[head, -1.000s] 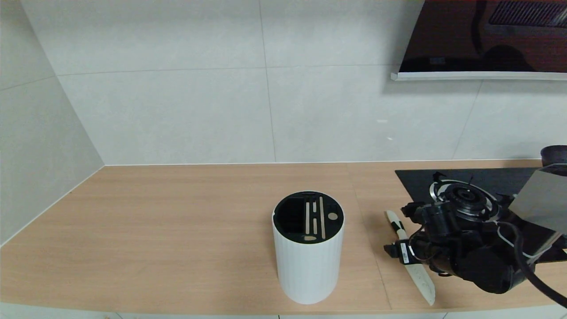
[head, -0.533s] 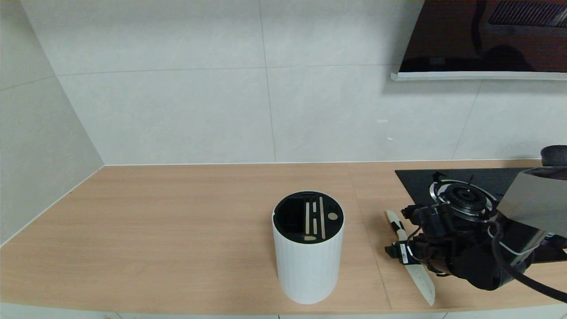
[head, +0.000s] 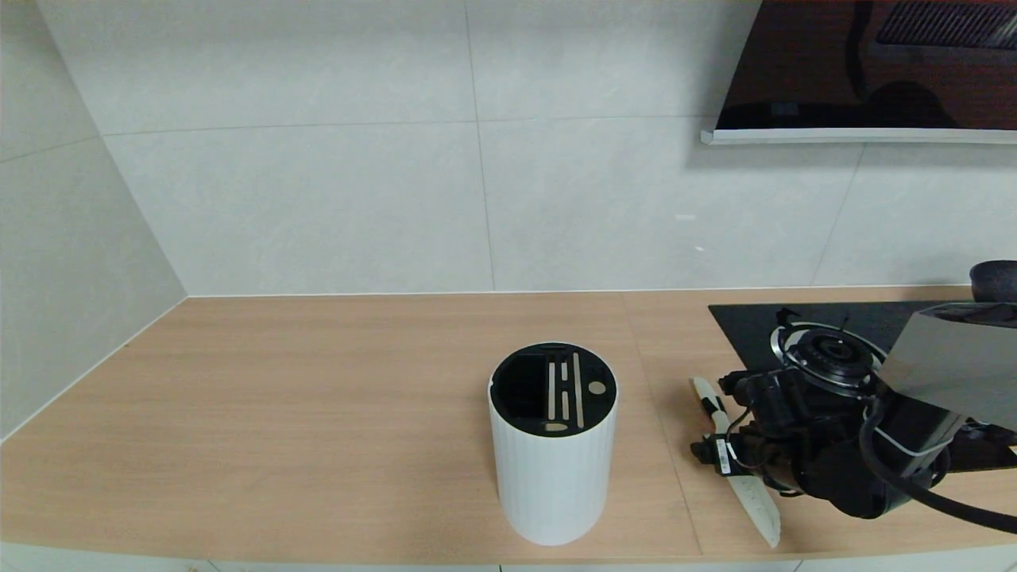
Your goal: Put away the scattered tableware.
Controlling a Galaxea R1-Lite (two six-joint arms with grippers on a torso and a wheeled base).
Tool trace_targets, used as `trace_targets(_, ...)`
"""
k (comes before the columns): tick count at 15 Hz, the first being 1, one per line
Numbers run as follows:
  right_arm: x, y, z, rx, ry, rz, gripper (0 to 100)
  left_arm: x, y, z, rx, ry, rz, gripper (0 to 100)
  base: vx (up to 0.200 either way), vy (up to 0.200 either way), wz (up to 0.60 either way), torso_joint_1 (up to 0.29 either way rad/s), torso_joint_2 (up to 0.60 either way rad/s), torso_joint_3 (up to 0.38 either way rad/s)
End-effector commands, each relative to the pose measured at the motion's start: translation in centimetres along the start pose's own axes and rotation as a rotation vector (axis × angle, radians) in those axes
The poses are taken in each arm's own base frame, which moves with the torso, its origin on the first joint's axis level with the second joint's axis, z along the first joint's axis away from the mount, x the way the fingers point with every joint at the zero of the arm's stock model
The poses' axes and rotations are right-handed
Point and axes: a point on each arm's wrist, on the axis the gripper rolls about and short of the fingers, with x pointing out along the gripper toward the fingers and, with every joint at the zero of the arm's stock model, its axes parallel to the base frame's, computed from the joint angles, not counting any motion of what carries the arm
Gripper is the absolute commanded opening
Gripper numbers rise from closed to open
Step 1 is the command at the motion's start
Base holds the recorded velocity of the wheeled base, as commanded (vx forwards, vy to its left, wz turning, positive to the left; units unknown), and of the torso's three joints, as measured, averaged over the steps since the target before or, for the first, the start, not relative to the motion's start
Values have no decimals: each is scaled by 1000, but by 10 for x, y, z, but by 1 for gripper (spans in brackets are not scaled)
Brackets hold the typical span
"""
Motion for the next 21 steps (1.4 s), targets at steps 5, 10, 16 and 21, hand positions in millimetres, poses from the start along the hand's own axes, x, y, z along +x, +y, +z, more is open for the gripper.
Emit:
trace_targets(5, 3, -1, -1, 1, 7, -5, 0, 0, 0, 0, 0, 0, 0, 100, 0, 0, 0, 0, 0, 0)
trace_targets(10, 1, -1, 0, 1, 1, -3, 0, 0, 0, 0, 0, 0, 0, 100, 0, 0, 0, 0, 0, 0)
trace_targets(16, -39, -6, 29, 40, -118, 9, 0, 0, 0, 0, -1, 0, 0, 100, 0, 0, 0, 0, 0, 0)
trace_targets(21, -95, -10, 46, 53, -245, 57, 0, 0, 0, 0, 3, 0, 0, 100, 0, 0, 0, 0, 0, 0)
